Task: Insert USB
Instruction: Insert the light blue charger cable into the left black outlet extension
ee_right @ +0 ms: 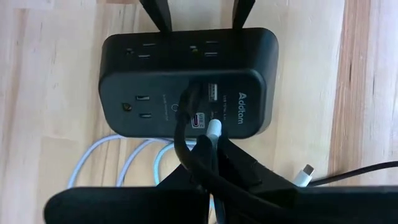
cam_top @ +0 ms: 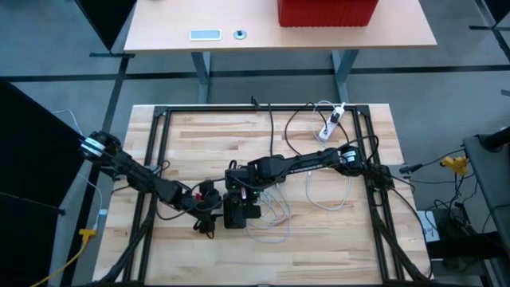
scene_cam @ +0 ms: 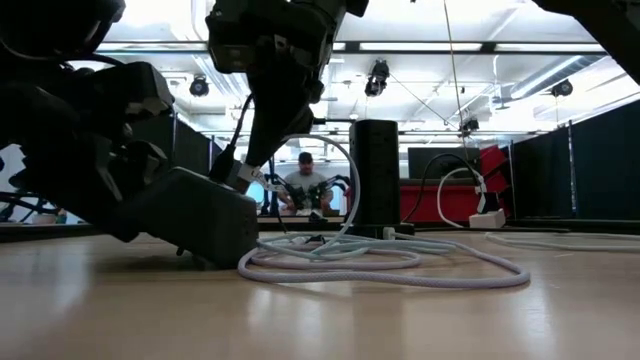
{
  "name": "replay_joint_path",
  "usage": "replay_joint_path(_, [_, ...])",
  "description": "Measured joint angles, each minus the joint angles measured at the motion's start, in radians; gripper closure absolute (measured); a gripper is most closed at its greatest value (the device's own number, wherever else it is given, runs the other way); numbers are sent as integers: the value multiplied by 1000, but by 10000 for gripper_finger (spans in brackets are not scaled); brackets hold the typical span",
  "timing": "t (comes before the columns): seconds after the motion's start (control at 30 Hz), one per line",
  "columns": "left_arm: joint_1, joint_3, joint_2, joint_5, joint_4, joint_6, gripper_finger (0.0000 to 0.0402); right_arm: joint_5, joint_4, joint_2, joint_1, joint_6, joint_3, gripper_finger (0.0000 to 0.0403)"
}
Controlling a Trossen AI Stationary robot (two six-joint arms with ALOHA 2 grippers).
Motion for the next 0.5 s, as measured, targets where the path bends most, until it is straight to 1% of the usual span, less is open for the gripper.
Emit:
replay_joint_path(0.07, [0,0,0,-4,5,5,155,0,2,0,0,-1,-2,403])
replay_joint_path(0.17, [0,0,0,-4,10,5,151,0,8,0,0,-6,-7,403])
replay_joint_path(0.27, [0,0,3,-9,12,5,156,0,9,0,0,-16,-7,403])
replay_joint_path(0.5, [1,0,32,-12,54,2,182,-9,18,0,0,-45,-12,403])
